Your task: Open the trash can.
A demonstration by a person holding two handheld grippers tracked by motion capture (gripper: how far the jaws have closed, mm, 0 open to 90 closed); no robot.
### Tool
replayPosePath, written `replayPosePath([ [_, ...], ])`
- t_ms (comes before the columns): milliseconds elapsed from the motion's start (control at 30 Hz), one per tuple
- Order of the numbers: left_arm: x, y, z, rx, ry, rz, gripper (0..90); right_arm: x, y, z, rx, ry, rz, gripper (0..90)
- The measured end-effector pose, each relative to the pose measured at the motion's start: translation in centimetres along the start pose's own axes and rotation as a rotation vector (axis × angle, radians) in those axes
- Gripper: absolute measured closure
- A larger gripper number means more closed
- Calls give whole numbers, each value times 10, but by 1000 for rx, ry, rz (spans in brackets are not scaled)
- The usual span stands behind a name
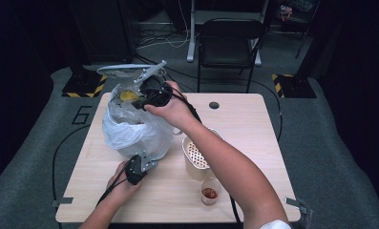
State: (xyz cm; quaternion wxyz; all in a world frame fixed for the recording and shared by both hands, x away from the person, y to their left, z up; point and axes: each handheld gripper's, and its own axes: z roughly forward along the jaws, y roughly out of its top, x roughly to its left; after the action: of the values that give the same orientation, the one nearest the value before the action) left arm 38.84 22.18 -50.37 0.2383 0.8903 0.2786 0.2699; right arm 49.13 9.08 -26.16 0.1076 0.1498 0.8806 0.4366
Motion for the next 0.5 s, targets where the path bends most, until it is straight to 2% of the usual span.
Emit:
replayPosePath([
  [100,0,0,0,0,0,-1,900,-2,-1,4,4,-6,-3,741],
  [233,1,0,0,-1,-6,-2,900,-3,-1,6,9,-20,9,639],
  [267,1,0,0,-1,-6,-2,900,-3,-1,6,9,-20,9,639],
  [300,0,0,-1,7,-6,2,900,-3,-2,6,5,-22,12,572],
  [333,0,0,-1,7,-6,2,900,-3,-2,6,5,-22,12,572],
  [400,0,0,0,4,18,1,900,-4,-2,5,8,-25,19,507],
  [433,0,0,-1,7,2,1,900,-4,-2,5,11,-24,22,483],
  [500,0,0,0,-1,8,-2,900,-6,-3,5,16,-40,20,439],
])
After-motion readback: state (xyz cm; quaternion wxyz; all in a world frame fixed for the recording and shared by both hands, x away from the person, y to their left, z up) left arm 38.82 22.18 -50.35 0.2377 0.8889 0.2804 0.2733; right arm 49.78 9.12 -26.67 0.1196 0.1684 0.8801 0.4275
